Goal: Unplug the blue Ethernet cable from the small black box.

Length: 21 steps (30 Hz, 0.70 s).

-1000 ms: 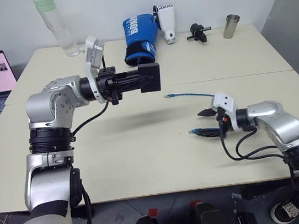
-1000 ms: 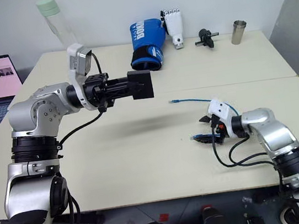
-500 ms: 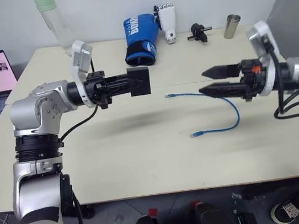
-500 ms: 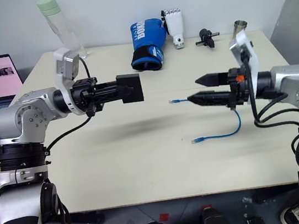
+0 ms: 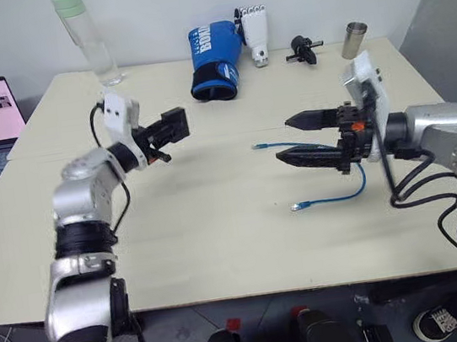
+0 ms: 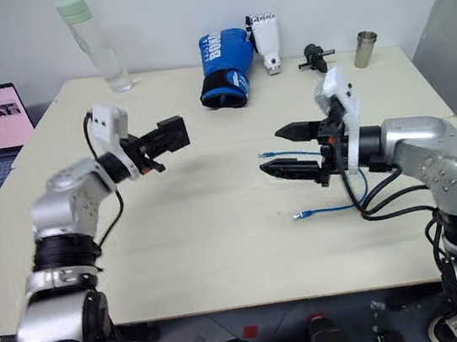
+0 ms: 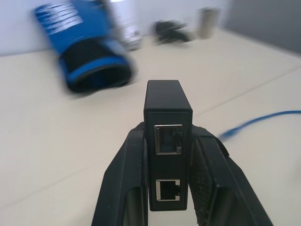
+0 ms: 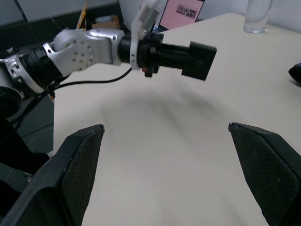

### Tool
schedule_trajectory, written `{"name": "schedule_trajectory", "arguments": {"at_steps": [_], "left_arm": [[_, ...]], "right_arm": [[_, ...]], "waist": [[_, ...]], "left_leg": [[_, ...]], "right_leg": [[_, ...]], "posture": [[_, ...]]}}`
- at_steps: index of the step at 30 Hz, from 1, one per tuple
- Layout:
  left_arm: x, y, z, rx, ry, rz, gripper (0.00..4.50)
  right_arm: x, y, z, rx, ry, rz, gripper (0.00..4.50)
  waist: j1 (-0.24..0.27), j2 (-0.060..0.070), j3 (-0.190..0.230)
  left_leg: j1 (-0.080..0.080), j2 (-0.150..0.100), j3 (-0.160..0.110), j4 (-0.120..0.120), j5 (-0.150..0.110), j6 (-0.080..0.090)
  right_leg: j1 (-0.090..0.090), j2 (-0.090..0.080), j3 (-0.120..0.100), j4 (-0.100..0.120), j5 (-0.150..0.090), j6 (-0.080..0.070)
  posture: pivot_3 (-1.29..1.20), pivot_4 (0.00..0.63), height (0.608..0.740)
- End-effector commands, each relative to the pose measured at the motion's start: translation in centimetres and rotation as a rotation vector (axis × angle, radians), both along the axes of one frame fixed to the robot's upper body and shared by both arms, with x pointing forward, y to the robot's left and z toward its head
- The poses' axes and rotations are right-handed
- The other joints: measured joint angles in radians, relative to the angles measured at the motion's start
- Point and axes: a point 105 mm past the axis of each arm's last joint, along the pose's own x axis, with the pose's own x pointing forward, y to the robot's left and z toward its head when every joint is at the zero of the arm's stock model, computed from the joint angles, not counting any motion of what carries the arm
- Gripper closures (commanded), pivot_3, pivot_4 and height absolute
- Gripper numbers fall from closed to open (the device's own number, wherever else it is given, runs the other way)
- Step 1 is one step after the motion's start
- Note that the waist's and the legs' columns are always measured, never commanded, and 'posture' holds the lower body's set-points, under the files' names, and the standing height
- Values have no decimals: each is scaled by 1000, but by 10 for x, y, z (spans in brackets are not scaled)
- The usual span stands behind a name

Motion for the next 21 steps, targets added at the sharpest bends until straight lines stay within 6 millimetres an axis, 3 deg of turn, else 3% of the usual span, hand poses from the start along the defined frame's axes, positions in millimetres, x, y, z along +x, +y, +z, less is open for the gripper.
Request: {"name": "schedule_trajectory", "arguments": {"at_steps": [1,10,11,12,13,21], "left_arm": [[4,11,-5,27,-79,140,3732],[10,13,-36,-6,-48,210,3732],[10,15,-37,-9,-46,212,3382],[10,16,-37,-25,-41,214,3382],[10,18,-37,-34,-38,215,2958],[9,25,-30,-42,-31,203,1500]], "right_arm": [[-4,8,1,-15,-94,21,9],[3,7,-8,-29,-91,8,9],[3,6,-8,-31,-90,6,2],[3,5,-8,-33,-90,4,2],[3,4,-8,-34,-89,2,0],[-1,3,-11,-34,-79,4,0]], "waist": [[3,0,0],[6,-1,0],[6,-1,0],[6,-1,0],[6,-1,0],[4,-1,0]], "left_leg": [[-2,0,-1,1,0,0],[-3,-2,-6,5,0,0],[-3,-3,-7,5,0,0],[-3,-3,-7,5,0,0],[-3,-3,-8,5,0,0],[-6,-2,-14,6,0,0]], "right_leg": [[-2,0,-1,1,0,0],[0,-1,-5,2,0,0],[1,0,-6,2,0,0],[1,0,-6,2,0,0],[1,0,-7,2,0,0],[1,0,-13,1,0,0]], "posture": [[0,150,740],[0,150,740],[0,150,740],[0,150,740],[0,150,740],[0,150,740]]}}
